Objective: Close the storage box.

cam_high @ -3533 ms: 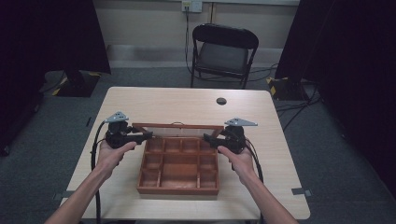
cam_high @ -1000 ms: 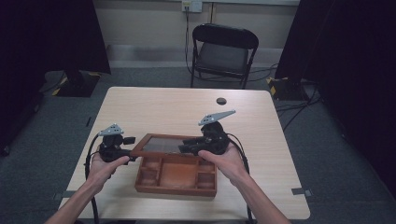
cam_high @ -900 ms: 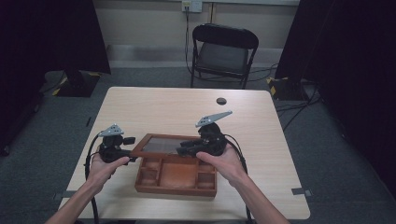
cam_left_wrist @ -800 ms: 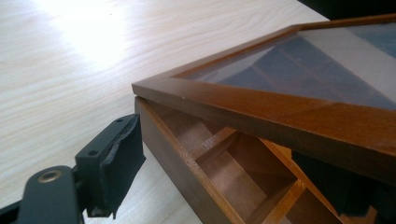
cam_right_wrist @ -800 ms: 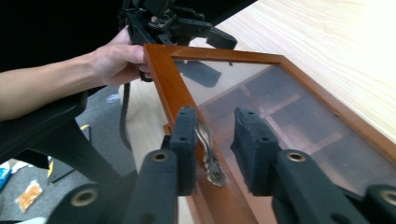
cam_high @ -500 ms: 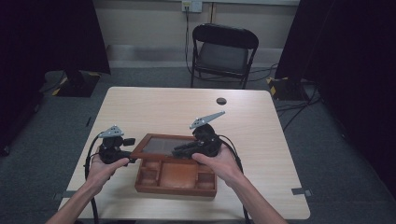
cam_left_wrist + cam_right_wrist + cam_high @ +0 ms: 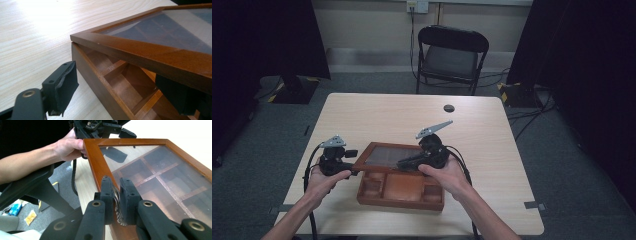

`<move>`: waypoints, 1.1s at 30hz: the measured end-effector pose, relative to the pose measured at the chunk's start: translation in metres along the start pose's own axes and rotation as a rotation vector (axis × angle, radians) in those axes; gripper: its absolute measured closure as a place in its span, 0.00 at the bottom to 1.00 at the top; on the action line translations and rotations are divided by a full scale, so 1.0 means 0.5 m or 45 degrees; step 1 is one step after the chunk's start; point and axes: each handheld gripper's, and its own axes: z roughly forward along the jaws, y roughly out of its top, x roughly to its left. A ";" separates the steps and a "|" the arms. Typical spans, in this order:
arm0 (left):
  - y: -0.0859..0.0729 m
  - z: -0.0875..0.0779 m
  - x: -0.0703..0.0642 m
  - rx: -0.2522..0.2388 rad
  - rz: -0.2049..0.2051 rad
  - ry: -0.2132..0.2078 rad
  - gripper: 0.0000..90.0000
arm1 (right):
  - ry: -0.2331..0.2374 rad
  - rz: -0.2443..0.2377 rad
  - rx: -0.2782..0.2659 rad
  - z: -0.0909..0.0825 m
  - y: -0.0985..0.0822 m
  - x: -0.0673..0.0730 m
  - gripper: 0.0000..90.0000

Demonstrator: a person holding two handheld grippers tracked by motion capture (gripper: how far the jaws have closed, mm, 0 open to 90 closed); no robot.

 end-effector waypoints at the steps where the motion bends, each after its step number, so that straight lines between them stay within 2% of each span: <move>1: 0.000 0.001 0.001 0.004 0.002 -0.003 0.20 | -0.004 -0.002 0.000 0.000 -0.001 0.001 0.91; 14: -0.006 0.008 0.019 0.024 -0.026 0.032 0.20 | 0.002 -0.029 -0.001 -0.014 -0.019 -0.009 0.91; 18: -0.009 0.008 0.032 0.045 -0.031 0.050 0.20 | -0.001 -0.035 0.007 -0.014 -0.025 -0.008 0.91; 24: -0.014 0.002 0.054 0.040 -0.062 0.075 0.20 | -0.002 -0.038 0.017 -0.011 -0.032 -0.009 0.91; 27: -0.014 -0.002 0.054 0.023 -0.073 0.083 0.20 | -0.006 -0.044 0.030 -0.009 -0.038 -0.007 0.91; 31: -0.014 -0.003 0.051 0.024 -0.065 0.083 0.20 | -0.057 -0.087 0.022 -0.015 -0.042 0.003 0.91; 33: -0.014 0.000 0.052 0.037 -0.056 0.078 0.20 | -0.038 -0.078 0.039 -0.014 -0.047 0.000 0.91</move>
